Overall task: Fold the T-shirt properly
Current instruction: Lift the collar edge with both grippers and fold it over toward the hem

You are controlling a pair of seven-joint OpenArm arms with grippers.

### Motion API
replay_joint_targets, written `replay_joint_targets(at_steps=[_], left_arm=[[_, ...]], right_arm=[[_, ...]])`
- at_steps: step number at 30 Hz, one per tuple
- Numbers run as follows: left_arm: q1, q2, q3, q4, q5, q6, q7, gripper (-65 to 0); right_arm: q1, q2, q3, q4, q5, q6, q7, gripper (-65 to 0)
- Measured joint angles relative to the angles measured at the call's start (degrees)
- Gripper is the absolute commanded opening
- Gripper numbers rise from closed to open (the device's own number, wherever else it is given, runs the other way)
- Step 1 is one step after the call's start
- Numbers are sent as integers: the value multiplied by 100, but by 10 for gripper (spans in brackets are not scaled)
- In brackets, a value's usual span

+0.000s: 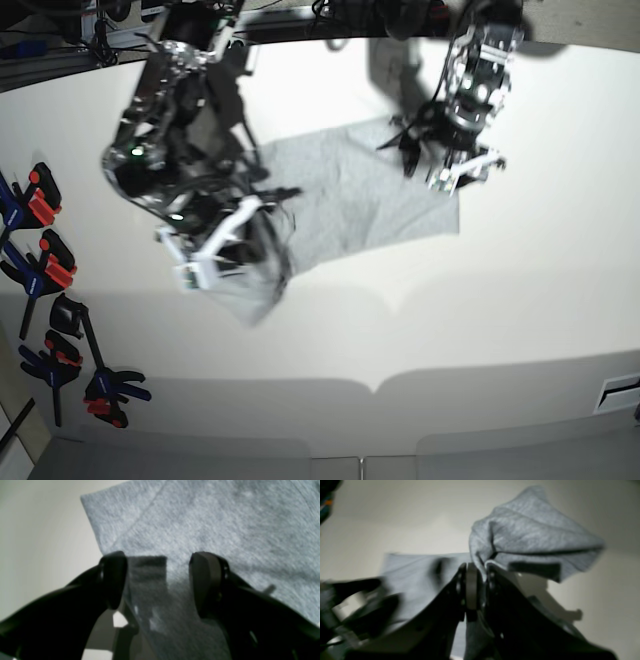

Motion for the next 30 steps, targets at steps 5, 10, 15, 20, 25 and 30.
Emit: replay_joint_targets(at_steps=[5,10,15,20,25,30], left_arm=[[-367,13,103,-382,-188,15,-81,-257],[-452,9,103,-417,-321,-2,-22,-257],[-525,11,107,-404,-330,-4,190,-257],[-516,9,111,35,-260,-9,798,-257],[-472,-20,111,673,-157,-31,1292,-257],[-428,-37,114,1360,535,-37,1838,-257]], right_arm=[[-98,-586,-717,0,-42,-2,-68,-650],[-98,-844,-1215,-4,-498,-66,116,-650],[-98,-833,-1296,-160,-647,-127,267,-650],[-98,-835,-1298,-439,-782,-129,380,-650],[-98,-831,-1298,-468,-789,-129,660,-650],[-101,-824,-1296,-468,-800,-129,750,-650]])
